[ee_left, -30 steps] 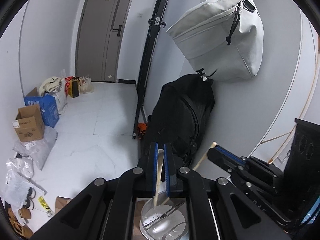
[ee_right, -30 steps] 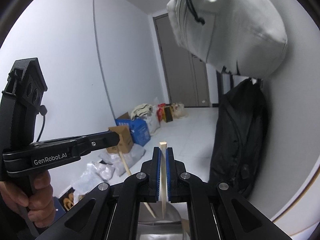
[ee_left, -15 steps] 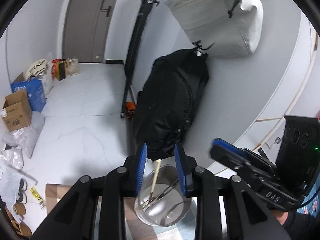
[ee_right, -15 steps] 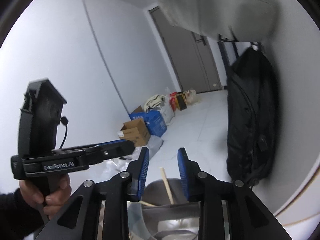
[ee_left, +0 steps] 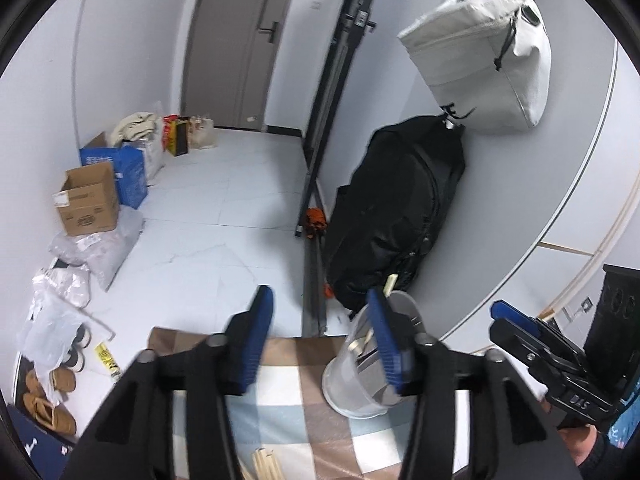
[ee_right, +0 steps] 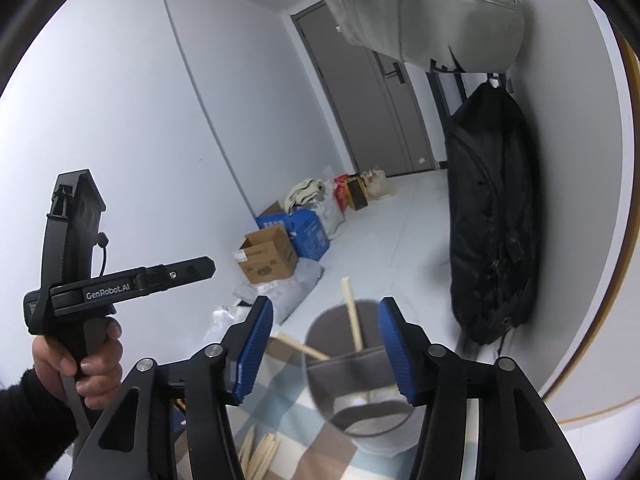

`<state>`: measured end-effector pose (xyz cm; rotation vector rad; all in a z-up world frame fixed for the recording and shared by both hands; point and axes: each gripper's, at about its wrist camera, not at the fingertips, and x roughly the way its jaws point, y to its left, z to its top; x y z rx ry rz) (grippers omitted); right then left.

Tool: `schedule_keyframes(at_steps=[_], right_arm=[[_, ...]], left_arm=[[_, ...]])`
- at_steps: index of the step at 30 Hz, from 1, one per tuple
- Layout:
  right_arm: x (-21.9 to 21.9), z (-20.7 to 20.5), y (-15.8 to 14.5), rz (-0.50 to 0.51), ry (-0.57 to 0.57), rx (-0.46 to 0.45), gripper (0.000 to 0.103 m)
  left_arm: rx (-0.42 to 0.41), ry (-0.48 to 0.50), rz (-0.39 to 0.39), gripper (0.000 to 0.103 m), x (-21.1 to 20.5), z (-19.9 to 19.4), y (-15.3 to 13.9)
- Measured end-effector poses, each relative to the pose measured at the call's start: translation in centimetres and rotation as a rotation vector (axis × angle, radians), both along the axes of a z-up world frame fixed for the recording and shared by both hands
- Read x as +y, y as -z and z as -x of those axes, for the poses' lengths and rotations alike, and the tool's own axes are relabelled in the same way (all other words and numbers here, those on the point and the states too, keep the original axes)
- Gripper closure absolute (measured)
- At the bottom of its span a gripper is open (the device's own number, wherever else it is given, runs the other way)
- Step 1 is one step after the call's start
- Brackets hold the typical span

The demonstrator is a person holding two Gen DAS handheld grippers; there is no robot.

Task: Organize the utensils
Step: 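Open both tools to drop the chopsticks into the holder, then grasp another chopstick with the right tool while the left tool returns to the pile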

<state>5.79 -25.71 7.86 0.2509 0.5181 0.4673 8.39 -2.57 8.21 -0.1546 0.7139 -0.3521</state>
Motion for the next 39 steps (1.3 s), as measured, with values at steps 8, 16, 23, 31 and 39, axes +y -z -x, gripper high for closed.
schedule_keyframes(at_steps=[8,16,23,31,39], right_arm=[[3.7,2.5,1.0,0.026,-0.064,0.011,0.036],[7.1,3.4,3.1,0.052,-0.126,0.057,0.027],[10.8,2.9,6.7,0.130,-0.199,0.162,0.027],[14.5,1.1,11.7,0.190,-0.259,0.316,0.028],[18.1,-1.3,16.6,0.256,-0.291,0.463,0.052]], left_arm=[[0.032,-0.081,0.012,0.042,2.8,1.3,1.7],[0.117,-0.135,-0.009,0.037,5.5,2.7,5.3],[0.196,-0.206,0.031,0.037,8.5,3.5,8.9],[0.196,-0.273,0.025,0.037,10.9,5.1,11.9],[0.205,-0.266,0.037,0.032,11.9,5.8,12.8]])
